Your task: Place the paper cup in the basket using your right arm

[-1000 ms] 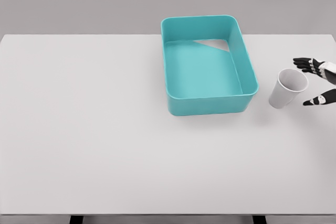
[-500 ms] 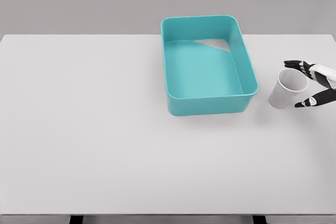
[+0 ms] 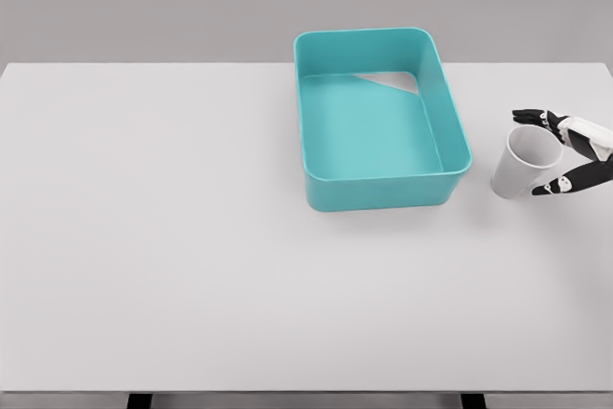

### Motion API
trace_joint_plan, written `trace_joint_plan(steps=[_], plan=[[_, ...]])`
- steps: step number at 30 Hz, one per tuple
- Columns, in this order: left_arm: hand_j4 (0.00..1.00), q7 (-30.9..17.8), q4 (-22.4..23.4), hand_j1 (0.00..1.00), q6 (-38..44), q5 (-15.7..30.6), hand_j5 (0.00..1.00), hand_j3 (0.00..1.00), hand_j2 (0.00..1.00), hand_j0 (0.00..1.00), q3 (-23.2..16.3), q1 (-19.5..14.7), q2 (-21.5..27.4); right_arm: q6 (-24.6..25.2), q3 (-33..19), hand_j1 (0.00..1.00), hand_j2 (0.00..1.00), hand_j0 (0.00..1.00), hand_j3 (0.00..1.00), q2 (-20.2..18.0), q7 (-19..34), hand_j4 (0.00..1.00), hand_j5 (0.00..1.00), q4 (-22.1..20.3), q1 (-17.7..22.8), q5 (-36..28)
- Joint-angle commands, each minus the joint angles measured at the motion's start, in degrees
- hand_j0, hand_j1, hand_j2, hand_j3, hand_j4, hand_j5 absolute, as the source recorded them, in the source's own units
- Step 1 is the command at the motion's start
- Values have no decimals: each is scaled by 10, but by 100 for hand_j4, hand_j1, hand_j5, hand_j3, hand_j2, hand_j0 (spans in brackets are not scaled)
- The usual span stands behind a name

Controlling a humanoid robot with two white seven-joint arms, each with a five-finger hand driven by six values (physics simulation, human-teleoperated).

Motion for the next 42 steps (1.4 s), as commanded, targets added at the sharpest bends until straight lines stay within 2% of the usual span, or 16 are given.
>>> trace_joint_plan(steps=[1, 23, 32, 42], plan=[[100, 0, 1, 100, 0, 0, 100, 100, 100, 100, 0, 0, 0, 1, -1, 100, 100, 100, 100, 0, 0, 100, 100, -1, 0, -4], [100, 0, 0, 100, 0, 0, 100, 100, 100, 100, 0, 0, 0, 4, 0, 100, 100, 100, 100, 11, 0, 100, 100, -5, -2, -4], [100, 0, 0, 100, 0, 0, 100, 100, 100, 100, 0, -1, 0, 4, 3, 82, 82, 82, 82, 11, 0, 82, 82, -5, -3, -3], [100, 0, 0, 100, 0, 0, 100, 100, 100, 100, 0, -1, 0, 0, -5, 83, 83, 83, 83, 10, 0, 83, 83, -5, -11, -1]])
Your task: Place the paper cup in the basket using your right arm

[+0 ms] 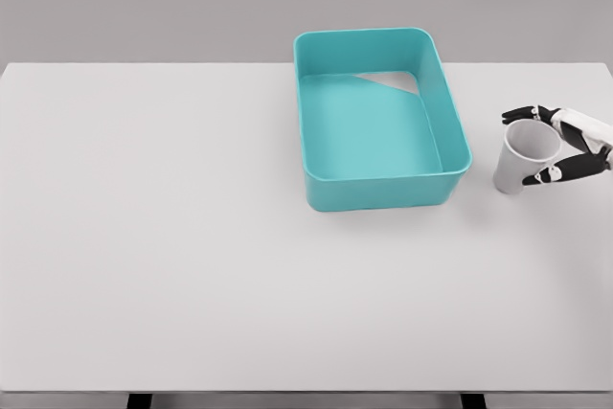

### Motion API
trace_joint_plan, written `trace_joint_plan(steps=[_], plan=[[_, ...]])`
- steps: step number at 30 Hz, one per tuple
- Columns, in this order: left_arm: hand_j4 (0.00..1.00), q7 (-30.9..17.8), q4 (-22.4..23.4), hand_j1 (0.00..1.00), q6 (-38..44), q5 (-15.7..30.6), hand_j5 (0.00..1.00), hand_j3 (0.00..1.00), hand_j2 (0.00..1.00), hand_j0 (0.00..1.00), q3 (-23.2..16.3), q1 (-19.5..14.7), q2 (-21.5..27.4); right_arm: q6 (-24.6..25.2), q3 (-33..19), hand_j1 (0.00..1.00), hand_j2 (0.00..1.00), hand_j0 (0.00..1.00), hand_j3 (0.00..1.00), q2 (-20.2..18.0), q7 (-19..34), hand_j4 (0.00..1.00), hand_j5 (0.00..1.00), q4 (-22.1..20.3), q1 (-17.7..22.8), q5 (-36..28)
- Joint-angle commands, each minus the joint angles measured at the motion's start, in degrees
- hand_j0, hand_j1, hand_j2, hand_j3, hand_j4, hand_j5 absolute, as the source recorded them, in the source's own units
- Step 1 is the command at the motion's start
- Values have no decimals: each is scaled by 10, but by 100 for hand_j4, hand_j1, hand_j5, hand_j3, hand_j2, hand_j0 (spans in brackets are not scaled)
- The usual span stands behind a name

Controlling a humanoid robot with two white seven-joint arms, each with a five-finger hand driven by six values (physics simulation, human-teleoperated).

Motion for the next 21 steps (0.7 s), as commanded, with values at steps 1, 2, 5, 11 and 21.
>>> trace_joint_plan(steps=[1, 2, 5, 11, 21], plan=[[100, 0, 0, 100, 0, 0, 100, 100, 100, 100, 0, -1, 0, 0, -2, 83, 83, 83, 83, 0, 0, 83, 83, -1, 0, -3], [100, 0, 1, 100, 0, 0, 100, 100, 100, 100, 0, 0, 0, -1, -2, 83, 83, 83, 83, 0, 0, 83, 83, -1, 0, -4], [100, 0, 0, 100, 0, 0, 100, 100, 100, 100, 0, -1, 0, -4, -4, 82, 82, 82, 82, 0, 0, 82, 82, -1, -1, -4], [100, 0, 0, 100, 0, 0, 100, 100, 100, 100, 0, -1, 0, -2, -12, 79, 79, 79, 79, 0, 0, 79, 79, -8, -1, -5], [100, 0, 0, 100, 0, 0, 100, 100, 100, 100, 0, 0, 0, -5, -25, 77, 77, 77, 77, 10, 0, 77, 77, -9, -16, -6]])
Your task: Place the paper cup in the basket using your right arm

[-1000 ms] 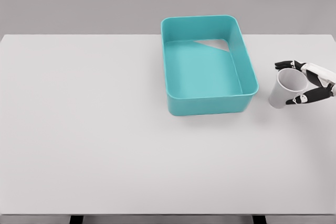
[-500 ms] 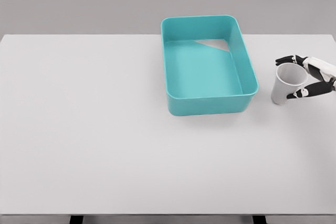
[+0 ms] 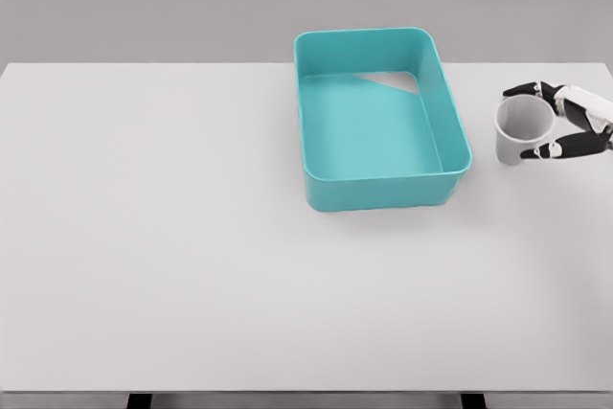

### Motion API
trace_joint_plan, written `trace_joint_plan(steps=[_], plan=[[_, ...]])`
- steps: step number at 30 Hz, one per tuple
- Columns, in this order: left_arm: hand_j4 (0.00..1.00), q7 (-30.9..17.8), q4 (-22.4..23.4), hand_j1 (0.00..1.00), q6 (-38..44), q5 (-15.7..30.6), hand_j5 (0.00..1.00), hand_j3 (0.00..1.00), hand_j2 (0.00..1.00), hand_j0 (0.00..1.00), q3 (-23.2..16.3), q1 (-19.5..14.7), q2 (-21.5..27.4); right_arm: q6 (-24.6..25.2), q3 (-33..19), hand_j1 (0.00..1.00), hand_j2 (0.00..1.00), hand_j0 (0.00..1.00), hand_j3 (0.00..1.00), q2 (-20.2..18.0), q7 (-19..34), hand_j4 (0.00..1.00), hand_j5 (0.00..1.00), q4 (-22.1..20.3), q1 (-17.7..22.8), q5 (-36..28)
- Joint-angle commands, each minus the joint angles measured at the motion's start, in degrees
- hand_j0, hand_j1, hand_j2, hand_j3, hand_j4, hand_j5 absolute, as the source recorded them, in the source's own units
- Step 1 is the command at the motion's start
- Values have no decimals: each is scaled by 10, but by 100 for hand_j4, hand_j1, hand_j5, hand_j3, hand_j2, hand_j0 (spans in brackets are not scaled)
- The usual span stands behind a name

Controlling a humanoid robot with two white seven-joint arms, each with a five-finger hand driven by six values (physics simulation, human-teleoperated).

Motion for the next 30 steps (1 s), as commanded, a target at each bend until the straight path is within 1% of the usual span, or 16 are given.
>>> trace_joint_plan(steps=[1, 6, 11, 13, 16, 24, 27, 30], plan=[[100, 0, 1, 100, 0, 0, 100, 100, 100, 100, 0, 0, 0, 0, -6, 77, 77, 77, 77, 2, 0, 77, 77, -1, 0, -4], [100, 0, 0, 100, 0, 0, 100, 100, 100, 100, 0, 0, 0, 0, -11, 77, 77, 77, 77, 5, 0, 77, 77, -7, -2, -4], [100, 0, 1, 100, 0, 0, 100, 100, 100, 100, 0, -1, 0, 0, -40, 77, 77, 77, 77, 5, 0, 77, 77, -27, -5, -3], [100, 0, 0, 100, 0, 0, 100, 100, 100, 100, 0, -1, 0, 0, -43, 77, 77, 77, 77, 5, 0, 77, 77, -32, -10, -3], [100, 0, 0, 100, 0, 0, 100, 100, 100, 100, 0, 0, 0, 1, -43, 77, 77, 77, 77, 23, 0, 77, 77, -37, -25, -2], [100, 0, 0, 100, 0, 0, 100, 100, 100, 100, 0, 0, 0, 7, -43, 77, 77, 77, 77, 51, 0, 77, 77, -41, -55, 9], [100, 0, 1, 100, 0, 0, 100, 100, 100, 100, 0, 0, 0, 7, -42, 77, 77, 77, 77, 58, 0, 77, 77, -43, -58, 9], [100, 0, 1, 100, 0, 0, 100, 100, 100, 100, 0, -1, 0, 8, -42, 77, 77, 77, 77, 63, 0, 77, 77, -56, -62, 13]])
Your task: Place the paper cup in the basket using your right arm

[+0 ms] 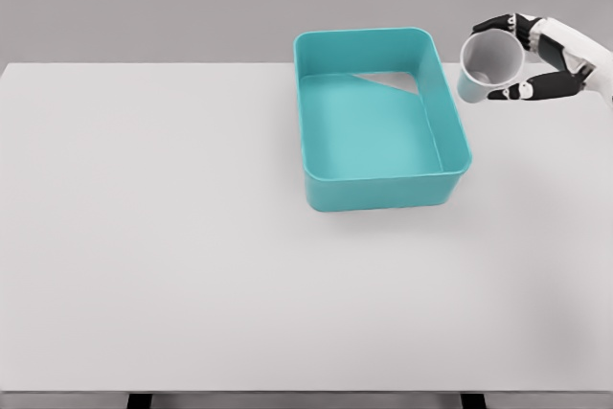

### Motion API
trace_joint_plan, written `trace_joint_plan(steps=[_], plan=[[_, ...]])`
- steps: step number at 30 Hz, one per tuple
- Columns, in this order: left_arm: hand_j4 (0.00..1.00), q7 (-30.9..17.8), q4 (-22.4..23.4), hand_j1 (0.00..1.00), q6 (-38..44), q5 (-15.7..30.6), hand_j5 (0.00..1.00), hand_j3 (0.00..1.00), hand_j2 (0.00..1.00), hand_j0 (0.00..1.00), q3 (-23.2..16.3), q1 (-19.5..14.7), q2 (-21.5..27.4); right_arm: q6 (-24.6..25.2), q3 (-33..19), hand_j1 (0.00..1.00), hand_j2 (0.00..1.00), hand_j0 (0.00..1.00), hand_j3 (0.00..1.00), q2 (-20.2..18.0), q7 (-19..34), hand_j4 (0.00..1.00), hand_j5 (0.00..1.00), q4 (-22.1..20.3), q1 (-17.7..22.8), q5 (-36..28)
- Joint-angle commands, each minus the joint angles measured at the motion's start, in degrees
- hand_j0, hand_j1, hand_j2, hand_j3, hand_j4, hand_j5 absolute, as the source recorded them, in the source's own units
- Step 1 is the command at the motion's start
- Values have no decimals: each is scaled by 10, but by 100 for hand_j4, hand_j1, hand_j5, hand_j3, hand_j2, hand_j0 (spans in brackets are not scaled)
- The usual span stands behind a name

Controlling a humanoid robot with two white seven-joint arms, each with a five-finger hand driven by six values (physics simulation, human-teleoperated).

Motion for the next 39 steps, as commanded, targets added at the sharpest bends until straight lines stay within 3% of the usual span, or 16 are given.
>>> trace_joint_plan(steps=[1, 21, 33, 39], plan=[[100, 0, 0, 100, 0, 0, 100, 100, 100, 100, 0, 0, 0, 2, 0, 77, 77, 77, 77, 6, 0, 77, 77, -7, 0, -2], [100, 0, 1, 100, 0, 0, 100, 100, 100, 100, 0, -1, 0, 3, 9, 77, 77, 77, 77, 39, 0, 77, 77, -61, -11, 3], [100, 0, 1, 100, 0, 0, 100, 100, 100, 100, 0, 0, 0, 4, 19, 77, 77, 77, 77, 85, 0, 77, 77, -54, -15, 61], [100, 0, 0, 100, 0, 0, 100, 100, 100, 100, 0, -1, 0, 29, 26, 77, 77, 77, 77, 117, 0, 77, 77, -36, -33, 149]])
